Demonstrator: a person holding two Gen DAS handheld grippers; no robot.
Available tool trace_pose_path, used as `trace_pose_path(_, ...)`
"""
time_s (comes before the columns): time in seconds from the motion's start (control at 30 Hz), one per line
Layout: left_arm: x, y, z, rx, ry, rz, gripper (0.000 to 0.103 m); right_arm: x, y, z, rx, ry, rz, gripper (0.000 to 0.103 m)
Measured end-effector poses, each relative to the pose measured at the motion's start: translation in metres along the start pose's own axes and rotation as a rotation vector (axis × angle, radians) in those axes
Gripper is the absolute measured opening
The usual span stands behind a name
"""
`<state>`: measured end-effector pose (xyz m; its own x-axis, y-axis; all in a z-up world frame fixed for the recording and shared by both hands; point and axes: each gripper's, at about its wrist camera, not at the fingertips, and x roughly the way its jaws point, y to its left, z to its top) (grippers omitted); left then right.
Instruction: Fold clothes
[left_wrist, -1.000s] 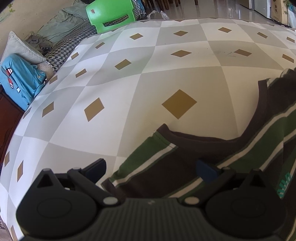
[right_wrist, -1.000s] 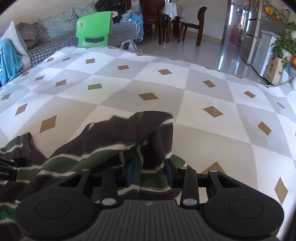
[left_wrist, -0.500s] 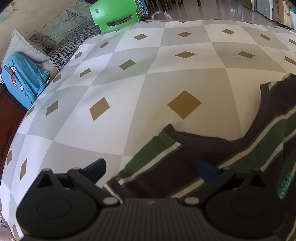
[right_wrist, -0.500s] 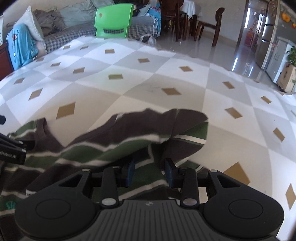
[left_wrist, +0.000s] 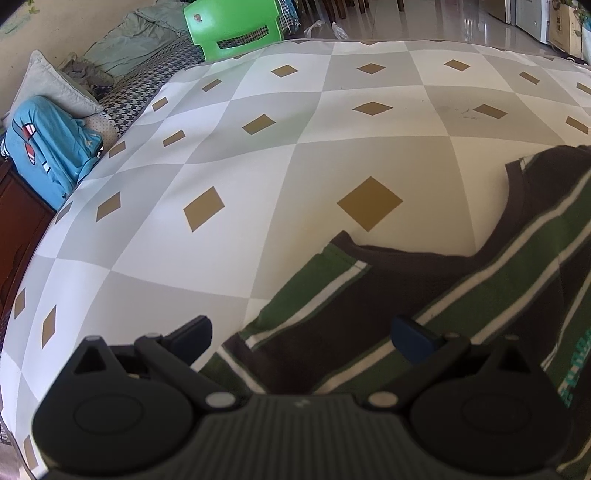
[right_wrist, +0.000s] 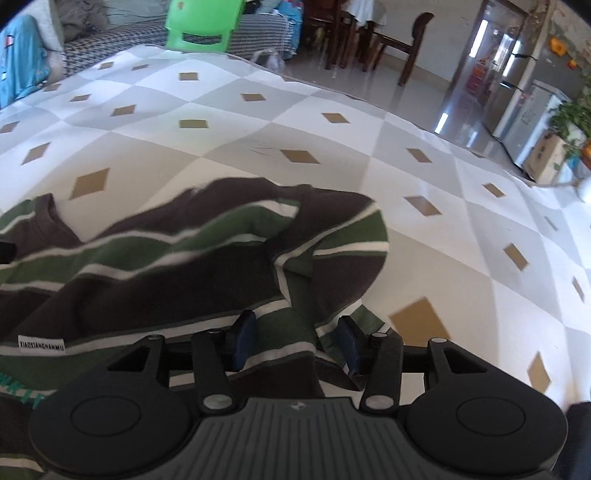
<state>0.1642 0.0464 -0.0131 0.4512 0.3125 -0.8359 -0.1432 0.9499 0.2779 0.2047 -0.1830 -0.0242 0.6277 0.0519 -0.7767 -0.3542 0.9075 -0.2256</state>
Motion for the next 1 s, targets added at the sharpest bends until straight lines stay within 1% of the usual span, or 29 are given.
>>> trace_pose_path(0.2,-0.007,0.002,-0.003,0.001,-0.016,0.002,0.103,-0.008,-0.020,-0.012,0.018,0.051,-0.107,0.046)
trace_pose_path(0.33,-0.011,0.002,-0.005,0.002,-0.022,-0.006,0.103,-0.014,-0.041,-0.022,0.091,0.090,-0.135,0.046)
trace_pose_path(0.47,-0.015,-0.001,-0.005,0.015,-0.030,-0.020,0.103,-0.021,-0.061,-0.030,0.204,0.138,-0.128,0.046)
trace_pose_path(0.57,-0.016,0.002,-0.001,0.004,-0.036,-0.013,0.103,-0.029,-0.062,-0.036,0.185,0.176,-0.095,0.048)
trace_pose_path(0.63,-0.017,0.009,0.004,-0.021,-0.045,-0.003,0.103,-0.034,-0.062,-0.040,0.167,0.201,-0.072,0.049)
trace_pose_path(0.7,-0.017,0.018,0.009,-0.054,-0.042,-0.009,0.103,-0.039,-0.062,-0.044,0.152,0.214,-0.068,0.049)
trace_pose_path(0.8,-0.017,0.025,0.009,-0.080,-0.039,-0.020,0.103,-0.048,-0.064,-0.047,0.142,0.193,-0.058,0.048)
trace_pose_path(0.9,-0.018,0.019,0.003,-0.043,-0.037,-0.021,0.103,-0.059,-0.066,-0.050,0.133,0.169,-0.060,0.048)
trace_pose_path(1.0,-0.023,0.009,-0.004,-0.002,-0.045,-0.030,0.103,-0.072,-0.069,-0.052,0.160,0.139,-0.018,0.048)
